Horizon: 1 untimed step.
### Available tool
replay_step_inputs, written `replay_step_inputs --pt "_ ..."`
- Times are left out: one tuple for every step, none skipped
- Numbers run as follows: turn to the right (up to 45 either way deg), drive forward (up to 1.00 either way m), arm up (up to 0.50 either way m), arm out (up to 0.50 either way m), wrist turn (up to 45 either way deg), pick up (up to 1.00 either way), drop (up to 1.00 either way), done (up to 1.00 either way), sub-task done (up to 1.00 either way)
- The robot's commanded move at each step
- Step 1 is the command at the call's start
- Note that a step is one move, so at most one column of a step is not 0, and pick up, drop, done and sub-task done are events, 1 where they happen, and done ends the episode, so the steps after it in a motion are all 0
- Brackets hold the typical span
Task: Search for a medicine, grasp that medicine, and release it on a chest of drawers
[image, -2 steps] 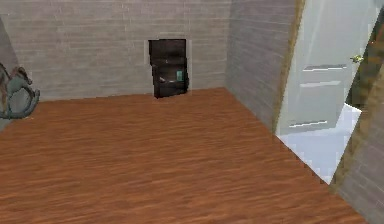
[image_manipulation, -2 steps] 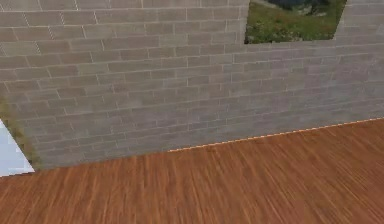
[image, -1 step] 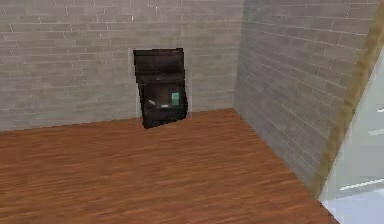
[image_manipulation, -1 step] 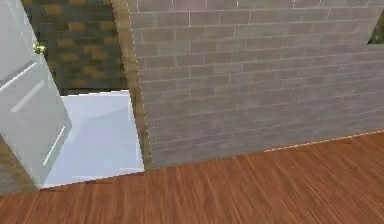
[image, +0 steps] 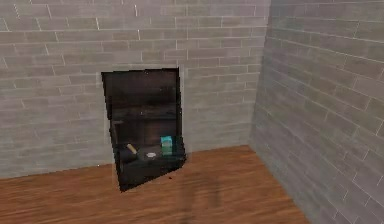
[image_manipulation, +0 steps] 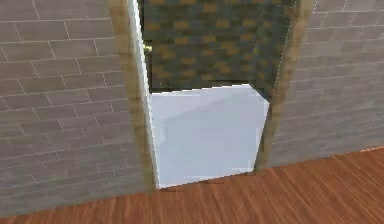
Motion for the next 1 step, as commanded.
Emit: replay_step_inputs --pt "0.0 0.75 0.0 0.0 0.0 0.0 0.0 0.0 0.0"
